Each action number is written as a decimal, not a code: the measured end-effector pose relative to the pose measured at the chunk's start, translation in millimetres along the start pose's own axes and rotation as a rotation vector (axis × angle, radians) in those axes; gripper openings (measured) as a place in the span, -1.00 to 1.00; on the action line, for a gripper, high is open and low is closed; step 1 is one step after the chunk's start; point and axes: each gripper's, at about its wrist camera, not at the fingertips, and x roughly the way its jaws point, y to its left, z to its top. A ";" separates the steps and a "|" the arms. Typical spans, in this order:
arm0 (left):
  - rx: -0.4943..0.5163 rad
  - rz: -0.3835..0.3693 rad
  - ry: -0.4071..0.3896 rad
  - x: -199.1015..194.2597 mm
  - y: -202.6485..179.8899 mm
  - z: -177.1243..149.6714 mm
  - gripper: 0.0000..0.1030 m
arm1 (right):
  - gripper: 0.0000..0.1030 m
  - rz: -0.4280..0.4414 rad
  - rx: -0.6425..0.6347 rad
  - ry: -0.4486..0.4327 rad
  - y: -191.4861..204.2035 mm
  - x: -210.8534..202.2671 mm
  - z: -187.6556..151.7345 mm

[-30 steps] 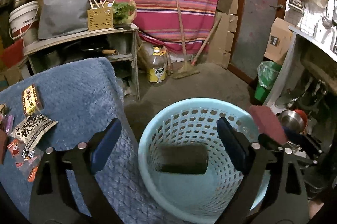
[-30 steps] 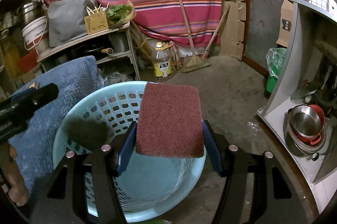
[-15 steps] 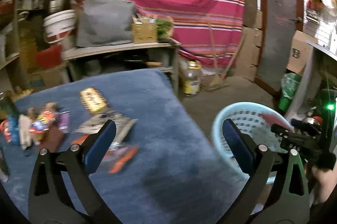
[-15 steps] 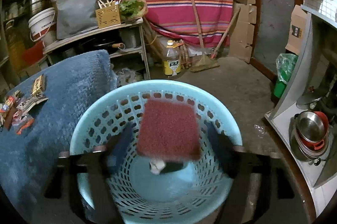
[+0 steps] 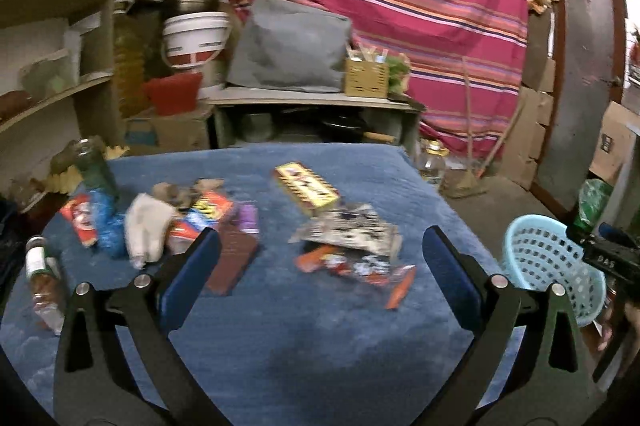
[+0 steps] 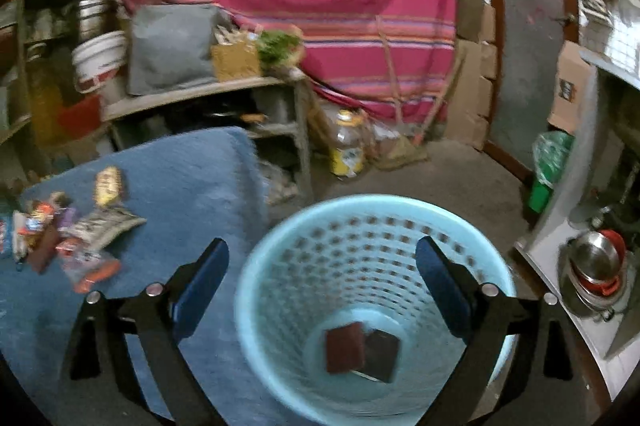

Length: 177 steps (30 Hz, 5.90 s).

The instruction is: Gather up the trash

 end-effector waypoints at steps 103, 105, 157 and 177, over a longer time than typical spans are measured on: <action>-0.148 0.240 0.075 11.2 221.8 -5.8 0.90 | 0.80 0.126 -0.229 0.008 239.3 16.9 -16.3; -0.138 0.242 0.079 15.1 218.0 -5.7 0.90 | 0.80 0.129 -0.229 0.004 236.2 20.0 -7.8; -0.083 0.048 0.302 155.0 128.1 -11.4 -0.25 | 0.92 0.107 -0.186 0.076 160.8 81.4 12.7; -0.066 0.113 0.111 74.3 136.1 5.2 -0.52 | 0.92 0.179 -0.334 0.068 239.2 66.8 -4.0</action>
